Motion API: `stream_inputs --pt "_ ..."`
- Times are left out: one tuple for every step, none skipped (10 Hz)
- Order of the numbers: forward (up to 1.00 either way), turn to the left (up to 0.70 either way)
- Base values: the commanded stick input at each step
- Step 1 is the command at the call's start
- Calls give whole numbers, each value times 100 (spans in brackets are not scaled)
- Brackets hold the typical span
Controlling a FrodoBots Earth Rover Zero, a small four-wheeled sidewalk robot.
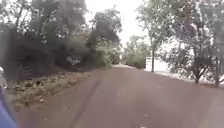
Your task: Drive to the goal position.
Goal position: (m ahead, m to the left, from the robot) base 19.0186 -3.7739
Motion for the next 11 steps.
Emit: stream_inputs --pt "70 -1" --pt "70 -1" --pt "70 -1" --pt "70 -1" --pt "70 -1" --pt "70 -1" --pt "70 -1" --pt "70 -1" --pt "70 -1" --pt "70 -1" --pt "70 -1"
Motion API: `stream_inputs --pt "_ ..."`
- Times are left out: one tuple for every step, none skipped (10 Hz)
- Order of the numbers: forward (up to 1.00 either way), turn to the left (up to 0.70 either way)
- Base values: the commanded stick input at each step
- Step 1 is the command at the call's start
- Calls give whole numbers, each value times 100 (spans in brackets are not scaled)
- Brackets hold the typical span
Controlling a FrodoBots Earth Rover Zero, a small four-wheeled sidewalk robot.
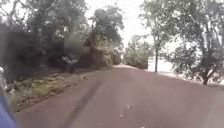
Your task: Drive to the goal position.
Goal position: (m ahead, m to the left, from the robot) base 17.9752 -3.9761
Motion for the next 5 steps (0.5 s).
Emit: stream_inputs --pt "70 -1" --pt "70 -1" --pt "70 -1" --pt "70 -1" --pt "70 -1"
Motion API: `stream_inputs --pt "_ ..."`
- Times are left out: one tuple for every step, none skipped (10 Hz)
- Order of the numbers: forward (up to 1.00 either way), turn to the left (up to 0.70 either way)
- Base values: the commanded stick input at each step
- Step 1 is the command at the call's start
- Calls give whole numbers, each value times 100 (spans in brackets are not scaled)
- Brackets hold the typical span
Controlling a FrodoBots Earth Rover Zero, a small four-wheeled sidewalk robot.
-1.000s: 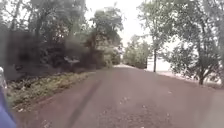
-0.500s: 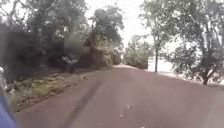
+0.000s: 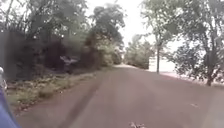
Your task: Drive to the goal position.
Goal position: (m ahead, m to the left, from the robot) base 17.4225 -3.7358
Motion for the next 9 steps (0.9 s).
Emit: stream_inputs --pt "70 -1" --pt "70 -1" --pt "70 -1" --pt "70 -1" --pt "70 -1" --pt "70 -1" --pt "70 -1" --pt "70 -1" --pt "70 -1"
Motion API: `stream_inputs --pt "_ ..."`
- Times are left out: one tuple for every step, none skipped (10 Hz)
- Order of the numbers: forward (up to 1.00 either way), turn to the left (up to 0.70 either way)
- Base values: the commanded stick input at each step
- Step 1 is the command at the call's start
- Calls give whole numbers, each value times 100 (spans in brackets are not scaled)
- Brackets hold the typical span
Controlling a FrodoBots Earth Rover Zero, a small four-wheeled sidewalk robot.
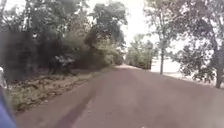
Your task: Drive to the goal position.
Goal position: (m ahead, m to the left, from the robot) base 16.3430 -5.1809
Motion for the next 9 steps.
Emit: stream_inputs --pt "70 -6" --pt "70 -20" --pt "70 -30" --pt "70 -21" --pt "70 -11" --pt "70 -1" --pt "70 -1" --pt "70 -1" --pt "70 -1"
